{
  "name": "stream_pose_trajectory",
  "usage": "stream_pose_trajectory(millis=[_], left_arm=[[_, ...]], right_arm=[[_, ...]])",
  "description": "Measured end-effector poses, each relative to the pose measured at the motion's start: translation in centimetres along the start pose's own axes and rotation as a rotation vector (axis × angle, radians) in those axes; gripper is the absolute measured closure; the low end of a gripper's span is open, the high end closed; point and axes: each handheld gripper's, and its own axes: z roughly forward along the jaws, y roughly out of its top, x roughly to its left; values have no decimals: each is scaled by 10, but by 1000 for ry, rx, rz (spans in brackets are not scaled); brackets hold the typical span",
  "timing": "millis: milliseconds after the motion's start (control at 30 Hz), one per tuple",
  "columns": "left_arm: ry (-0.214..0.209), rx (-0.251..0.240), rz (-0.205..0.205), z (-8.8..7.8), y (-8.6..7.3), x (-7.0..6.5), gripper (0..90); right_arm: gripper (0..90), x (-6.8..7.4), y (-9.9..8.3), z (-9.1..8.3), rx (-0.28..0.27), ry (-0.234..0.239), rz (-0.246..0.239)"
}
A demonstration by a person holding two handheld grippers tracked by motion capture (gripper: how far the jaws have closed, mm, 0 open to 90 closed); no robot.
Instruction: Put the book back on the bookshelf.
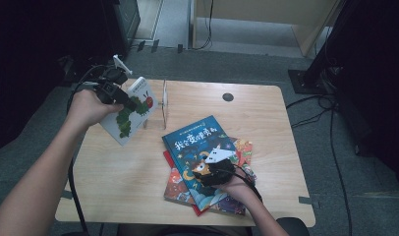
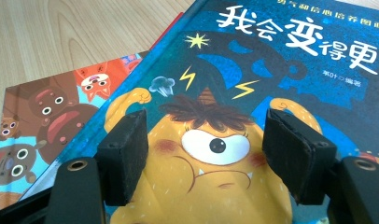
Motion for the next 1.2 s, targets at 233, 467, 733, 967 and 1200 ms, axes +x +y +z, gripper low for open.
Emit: stream_pose_trajectory(millis=[233, 467, 733, 967, 1200], left_arm=[[4, 4, -22, 8, 16, 4, 782], [19, 20, -38, 24, 31, 7, 782], [39, 42, -57, 40, 44, 14, 782], [44, 40, -77, 47, 52, 19, 782], [30, 41, -92, 53, 59, 25, 782]], right_arm=[[312, 2, 0, 0, 4, -11, -15], [312, 2, 0, 0, 3, -11, -15], [312, 2, 0, 0, 4, -12, -15], [312, 2, 0, 0, 3, -13, -15], [312, 2, 0, 0, 3, -13, -15]])
